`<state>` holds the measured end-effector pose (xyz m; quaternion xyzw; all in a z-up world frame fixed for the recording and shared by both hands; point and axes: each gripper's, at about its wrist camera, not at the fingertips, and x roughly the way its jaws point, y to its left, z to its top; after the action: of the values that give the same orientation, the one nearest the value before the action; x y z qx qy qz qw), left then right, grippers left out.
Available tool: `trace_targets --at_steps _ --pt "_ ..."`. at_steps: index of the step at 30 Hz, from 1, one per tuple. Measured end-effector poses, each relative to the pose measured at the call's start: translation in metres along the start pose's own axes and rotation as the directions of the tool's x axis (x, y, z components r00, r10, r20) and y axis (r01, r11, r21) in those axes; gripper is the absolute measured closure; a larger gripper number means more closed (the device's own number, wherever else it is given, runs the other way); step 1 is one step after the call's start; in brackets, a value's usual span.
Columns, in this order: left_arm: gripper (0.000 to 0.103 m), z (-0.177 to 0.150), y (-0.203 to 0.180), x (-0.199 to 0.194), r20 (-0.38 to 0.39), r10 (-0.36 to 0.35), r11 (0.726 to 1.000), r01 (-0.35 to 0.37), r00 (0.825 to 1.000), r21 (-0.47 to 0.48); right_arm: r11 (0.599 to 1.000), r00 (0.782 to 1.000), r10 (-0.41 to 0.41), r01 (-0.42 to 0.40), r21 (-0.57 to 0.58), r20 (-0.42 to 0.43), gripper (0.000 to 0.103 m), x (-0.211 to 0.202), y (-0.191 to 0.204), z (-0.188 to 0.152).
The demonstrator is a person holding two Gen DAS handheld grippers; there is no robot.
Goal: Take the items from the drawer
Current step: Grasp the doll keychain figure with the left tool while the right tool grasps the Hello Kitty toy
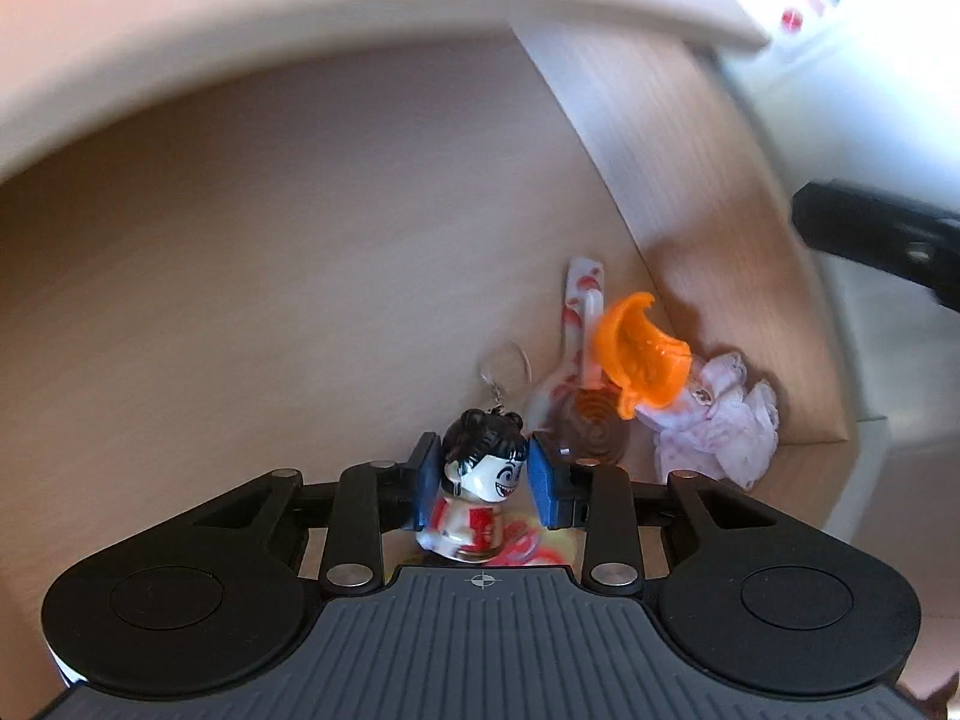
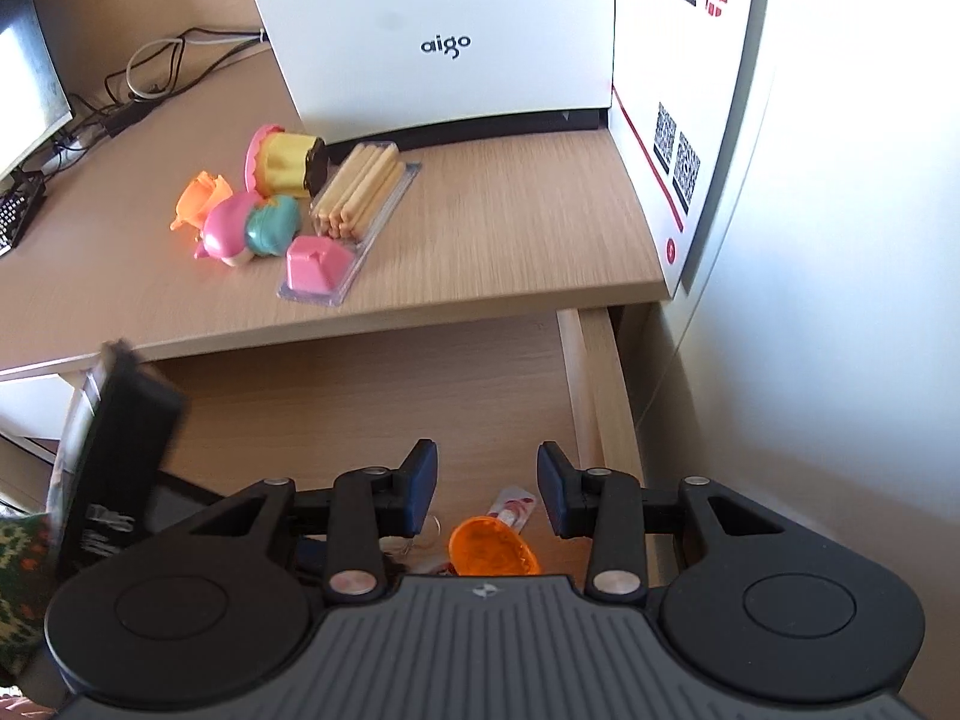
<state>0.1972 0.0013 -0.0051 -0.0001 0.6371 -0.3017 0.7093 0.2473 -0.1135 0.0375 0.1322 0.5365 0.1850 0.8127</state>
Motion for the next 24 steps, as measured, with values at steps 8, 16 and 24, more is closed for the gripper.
trace_targets --at_steps 8,16,24 --pt "0.068 -0.043 0.054 -0.085 0.153 0.054 0.988 -0.030 0.987 -0.151 0.987 0.971 0.160 -0.152 0.061 -0.180 0.058 0.026 0.007 0.010" --pt "0.068 -0.080 0.085 -0.126 0.266 0.034 0.973 0.028 0.963 -0.227 0.972 0.801 0.143 -0.225 -0.072 -0.581 0.058 0.102 0.085 -0.018" --pt "0.068 -0.103 0.085 -0.133 0.289 0.022 0.968 0.052 0.957 -0.245 0.943 0.745 -0.065 -0.171 -0.285 -0.664 0.050 0.128 0.124 -0.028"
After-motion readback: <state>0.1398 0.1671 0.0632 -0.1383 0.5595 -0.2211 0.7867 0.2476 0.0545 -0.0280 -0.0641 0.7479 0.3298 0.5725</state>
